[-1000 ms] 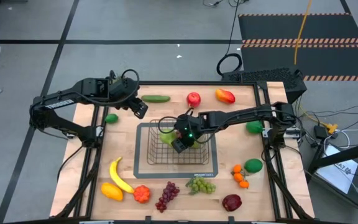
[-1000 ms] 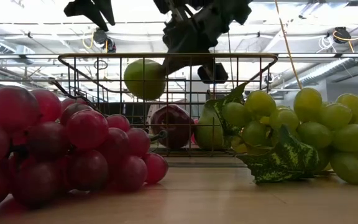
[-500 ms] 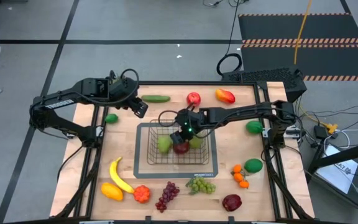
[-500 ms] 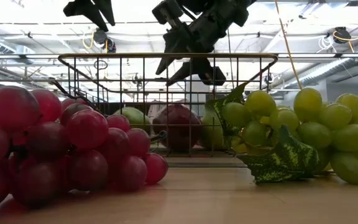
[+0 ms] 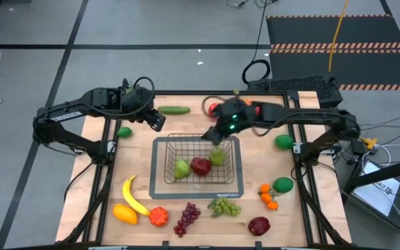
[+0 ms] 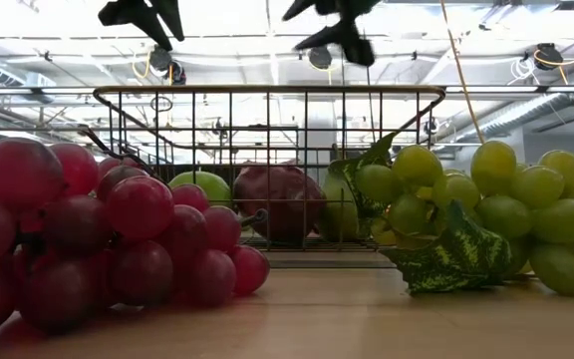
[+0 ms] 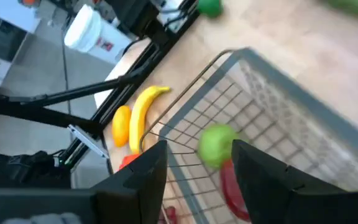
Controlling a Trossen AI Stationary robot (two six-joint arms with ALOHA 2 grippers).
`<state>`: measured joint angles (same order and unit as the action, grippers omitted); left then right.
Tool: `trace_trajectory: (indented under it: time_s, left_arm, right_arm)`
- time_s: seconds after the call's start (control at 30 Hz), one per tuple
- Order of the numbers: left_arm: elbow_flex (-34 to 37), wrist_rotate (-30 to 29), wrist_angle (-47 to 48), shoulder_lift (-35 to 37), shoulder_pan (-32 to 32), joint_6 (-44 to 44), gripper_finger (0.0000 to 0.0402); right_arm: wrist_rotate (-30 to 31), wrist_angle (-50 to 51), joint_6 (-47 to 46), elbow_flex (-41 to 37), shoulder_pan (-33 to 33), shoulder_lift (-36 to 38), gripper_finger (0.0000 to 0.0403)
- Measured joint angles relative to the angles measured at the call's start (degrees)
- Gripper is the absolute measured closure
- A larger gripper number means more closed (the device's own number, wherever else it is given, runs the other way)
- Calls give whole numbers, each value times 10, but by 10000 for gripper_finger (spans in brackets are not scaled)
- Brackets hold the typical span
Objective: Build produce basket
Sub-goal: Put the red apple into the gold wire basket
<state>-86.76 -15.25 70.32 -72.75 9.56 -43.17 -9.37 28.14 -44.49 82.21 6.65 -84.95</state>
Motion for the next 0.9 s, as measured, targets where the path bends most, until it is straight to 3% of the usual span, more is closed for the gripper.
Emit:
trace_trajectory:
  time_s: [0.37, 0.6, 0.9]
  left_arm:
    - [0, -6, -7, 0, 0, -6, 212]
    - [0, -33, -15, 0, 9, 17, 208]
    - [0, -34, -17, 0, 29, 50, 234]
  right_arm:
    - [200, 150, 168, 0, 44, 154, 229]
    - [174, 139, 269, -19, 72, 176, 229]
    - [138, 31, 412, -72, 78, 177, 229]
